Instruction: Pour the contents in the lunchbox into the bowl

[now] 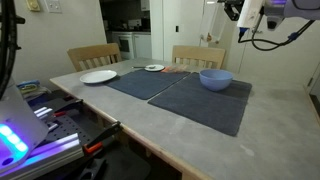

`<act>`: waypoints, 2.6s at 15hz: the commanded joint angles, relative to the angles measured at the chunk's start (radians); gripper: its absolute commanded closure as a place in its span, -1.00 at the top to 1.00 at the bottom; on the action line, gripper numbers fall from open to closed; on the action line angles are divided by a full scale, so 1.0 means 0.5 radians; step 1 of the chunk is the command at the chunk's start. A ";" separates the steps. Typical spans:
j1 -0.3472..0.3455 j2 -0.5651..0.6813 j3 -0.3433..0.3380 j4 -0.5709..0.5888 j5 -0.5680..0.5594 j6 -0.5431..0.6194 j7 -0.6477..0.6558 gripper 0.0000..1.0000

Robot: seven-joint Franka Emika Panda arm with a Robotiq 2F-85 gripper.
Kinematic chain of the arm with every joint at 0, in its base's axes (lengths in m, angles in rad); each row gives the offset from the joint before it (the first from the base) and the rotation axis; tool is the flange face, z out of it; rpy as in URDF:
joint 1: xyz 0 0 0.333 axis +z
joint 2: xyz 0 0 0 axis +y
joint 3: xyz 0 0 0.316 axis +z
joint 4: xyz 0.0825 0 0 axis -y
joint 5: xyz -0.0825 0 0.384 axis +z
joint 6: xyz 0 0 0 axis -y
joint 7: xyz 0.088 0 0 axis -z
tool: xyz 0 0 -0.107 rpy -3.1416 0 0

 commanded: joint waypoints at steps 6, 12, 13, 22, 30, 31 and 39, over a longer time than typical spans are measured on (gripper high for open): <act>-0.004 0.095 -0.012 0.128 0.125 -0.155 0.046 -0.95; -0.016 0.152 0.002 0.172 0.222 -0.206 0.048 -0.95; -0.017 0.159 0.000 0.179 0.244 -0.206 0.050 -0.95; -0.055 0.241 0.008 0.242 0.415 -0.239 0.051 -0.95; -0.065 0.304 0.026 0.296 0.539 -0.303 0.063 -0.95; -0.064 0.311 0.026 0.302 0.555 -0.315 0.067 -0.95; -0.017 0.307 -0.015 0.338 0.536 -0.299 0.102 -0.95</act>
